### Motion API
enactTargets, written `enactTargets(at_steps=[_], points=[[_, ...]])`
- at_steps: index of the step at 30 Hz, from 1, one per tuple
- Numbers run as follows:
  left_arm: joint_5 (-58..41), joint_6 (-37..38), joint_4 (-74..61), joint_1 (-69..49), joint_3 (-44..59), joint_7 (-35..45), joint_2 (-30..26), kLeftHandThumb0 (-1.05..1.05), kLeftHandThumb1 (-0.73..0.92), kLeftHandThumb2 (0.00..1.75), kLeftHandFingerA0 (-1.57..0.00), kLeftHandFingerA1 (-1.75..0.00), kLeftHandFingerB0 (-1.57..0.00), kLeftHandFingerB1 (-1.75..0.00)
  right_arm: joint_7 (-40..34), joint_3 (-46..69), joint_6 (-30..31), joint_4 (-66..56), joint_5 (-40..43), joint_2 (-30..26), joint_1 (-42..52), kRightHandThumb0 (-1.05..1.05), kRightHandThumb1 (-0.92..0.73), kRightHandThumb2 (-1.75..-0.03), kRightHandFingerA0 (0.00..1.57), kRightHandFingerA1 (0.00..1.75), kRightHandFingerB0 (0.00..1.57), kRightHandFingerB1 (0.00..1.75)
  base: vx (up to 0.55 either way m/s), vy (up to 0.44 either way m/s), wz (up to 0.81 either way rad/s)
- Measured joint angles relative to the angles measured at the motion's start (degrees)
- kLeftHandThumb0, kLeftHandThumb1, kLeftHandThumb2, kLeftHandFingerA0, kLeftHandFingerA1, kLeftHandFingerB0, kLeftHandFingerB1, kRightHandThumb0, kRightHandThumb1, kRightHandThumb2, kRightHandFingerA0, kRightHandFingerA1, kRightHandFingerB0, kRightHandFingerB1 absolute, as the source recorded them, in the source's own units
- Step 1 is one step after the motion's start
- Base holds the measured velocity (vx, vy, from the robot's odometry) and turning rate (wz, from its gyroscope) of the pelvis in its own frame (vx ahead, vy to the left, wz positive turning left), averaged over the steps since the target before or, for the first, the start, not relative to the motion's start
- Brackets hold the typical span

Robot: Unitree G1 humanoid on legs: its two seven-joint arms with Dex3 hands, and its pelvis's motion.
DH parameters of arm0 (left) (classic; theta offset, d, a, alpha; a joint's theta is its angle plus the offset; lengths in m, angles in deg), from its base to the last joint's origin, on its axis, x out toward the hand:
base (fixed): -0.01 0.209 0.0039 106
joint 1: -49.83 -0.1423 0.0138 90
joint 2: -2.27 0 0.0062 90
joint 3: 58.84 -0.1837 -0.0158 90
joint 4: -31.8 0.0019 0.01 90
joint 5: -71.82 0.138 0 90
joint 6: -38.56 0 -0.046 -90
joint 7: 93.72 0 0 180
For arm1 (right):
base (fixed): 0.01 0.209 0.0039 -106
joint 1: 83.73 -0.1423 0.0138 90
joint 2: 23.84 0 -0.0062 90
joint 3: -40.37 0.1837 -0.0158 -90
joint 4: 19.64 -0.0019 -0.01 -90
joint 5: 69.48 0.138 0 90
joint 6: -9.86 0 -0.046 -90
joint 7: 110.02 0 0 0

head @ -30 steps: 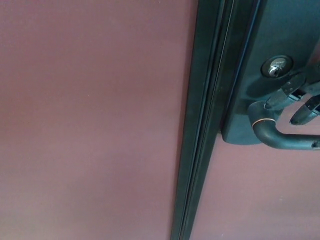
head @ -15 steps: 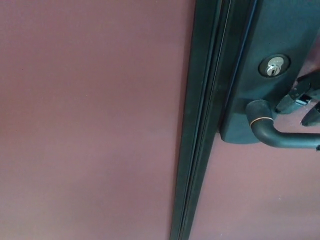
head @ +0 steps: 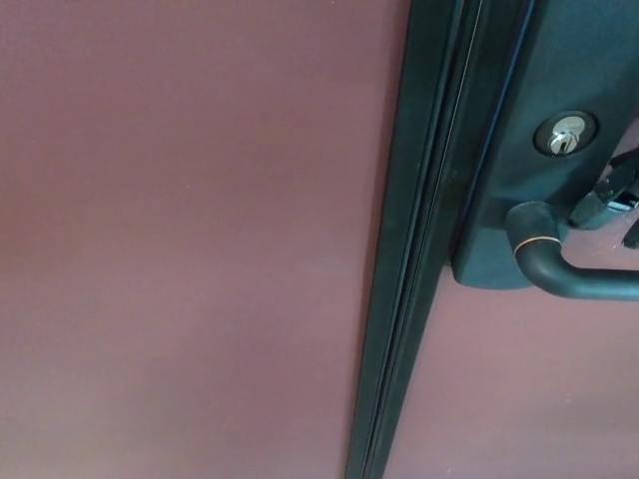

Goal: The robot walks towards the door handle and put its right hand on it and twist the handle

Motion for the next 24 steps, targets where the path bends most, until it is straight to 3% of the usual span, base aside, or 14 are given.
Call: enactTargets(at_steps=[11,12,24], points=[[-0.3,0.0,0.0,0.2,-0.1,0.3,0.0,-0.25,0.49,0.55,-0.73,-0.49,-0.51,-0.40,-0.5,-6.3,0.2,-0.9,-5.2,2.2,-1.7,-0.44,-0.52,-0.56,0.53,0.42,0.49,0.38,0.00,0.000,0.00],[-0.3,0.0,0.0,0.3,-0.1,0.3,0.0,-0.34,0.41,0.67,-0.69,-0.56,-0.46,-0.48,-0.4,-7.3,0.2,-0.7,-5.9,2.4,-2.3,-0.44,-0.52,-0.56,0.53,0.42,0.49,0.38,0.00,0.000,0.00],[-0.4,0.0,0.0,0.3,-0.1,0.3,-0.2,-0.33,0.41,0.66,-0.70,-0.57,-0.46,-0.48,1.1,-14.9,1.4,-3.2,-13.1,3.0,-5.0,-0.45,-0.52,-0.56,0.55,0.43,0.49,0.38,0.00,0.000,0.00]])
